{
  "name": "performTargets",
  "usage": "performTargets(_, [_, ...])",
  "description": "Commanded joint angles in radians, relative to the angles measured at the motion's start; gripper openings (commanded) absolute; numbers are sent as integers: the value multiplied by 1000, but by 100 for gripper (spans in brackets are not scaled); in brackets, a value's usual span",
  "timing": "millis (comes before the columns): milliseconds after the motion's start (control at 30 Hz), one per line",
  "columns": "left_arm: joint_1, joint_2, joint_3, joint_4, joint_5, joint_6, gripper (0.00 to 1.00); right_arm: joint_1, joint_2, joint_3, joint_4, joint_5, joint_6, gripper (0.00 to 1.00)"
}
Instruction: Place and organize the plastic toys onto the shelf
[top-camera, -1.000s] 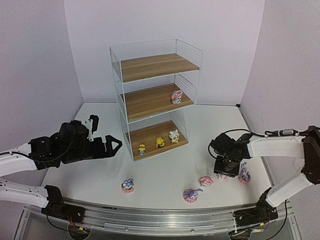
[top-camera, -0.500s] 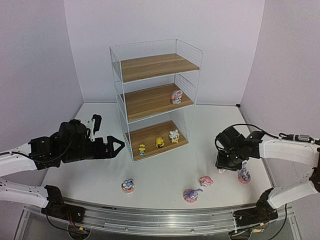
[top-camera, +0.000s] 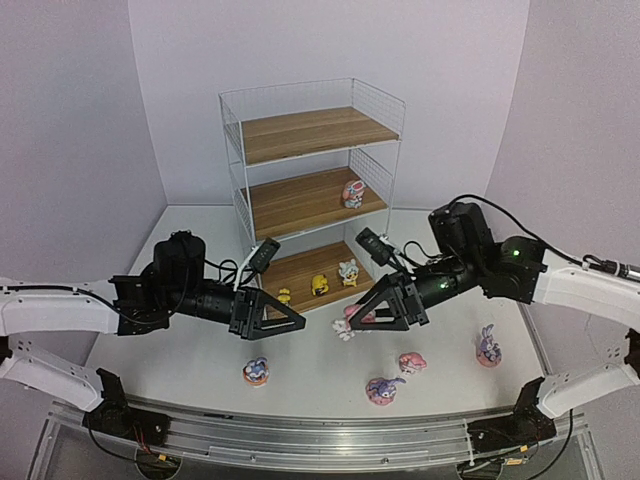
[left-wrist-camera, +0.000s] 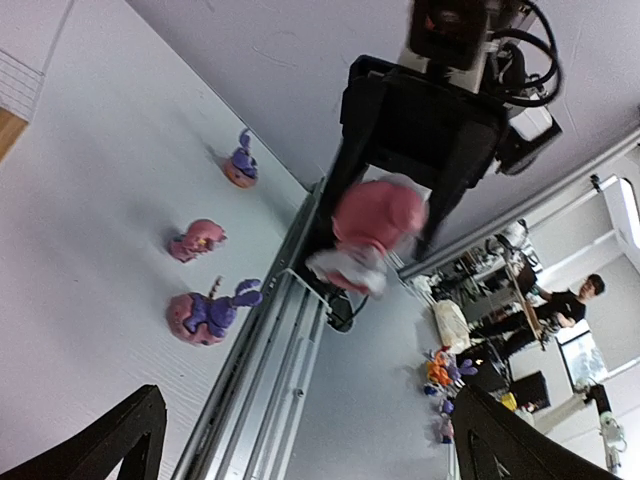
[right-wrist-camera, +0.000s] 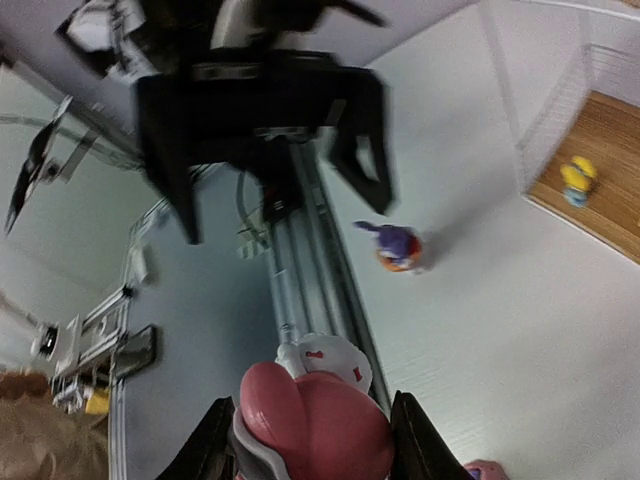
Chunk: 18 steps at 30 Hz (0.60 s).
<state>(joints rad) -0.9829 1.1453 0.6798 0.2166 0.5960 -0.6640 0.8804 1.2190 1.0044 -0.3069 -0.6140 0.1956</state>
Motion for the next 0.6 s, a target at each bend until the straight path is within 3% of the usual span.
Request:
performTargets(0, [-1, 97, 40, 287, 315, -59, 100, 70, 84, 129, 81, -343, -224, 0])
performTargets(333, [-3, 205, -8, 661, 495, -259, 100, 85, 163, 212, 75, -403, -327, 0])
performTargets(567, [-8, 280, 37, 712, 549, -316, 95, 86, 219, 258, 64, -364, -371, 0])
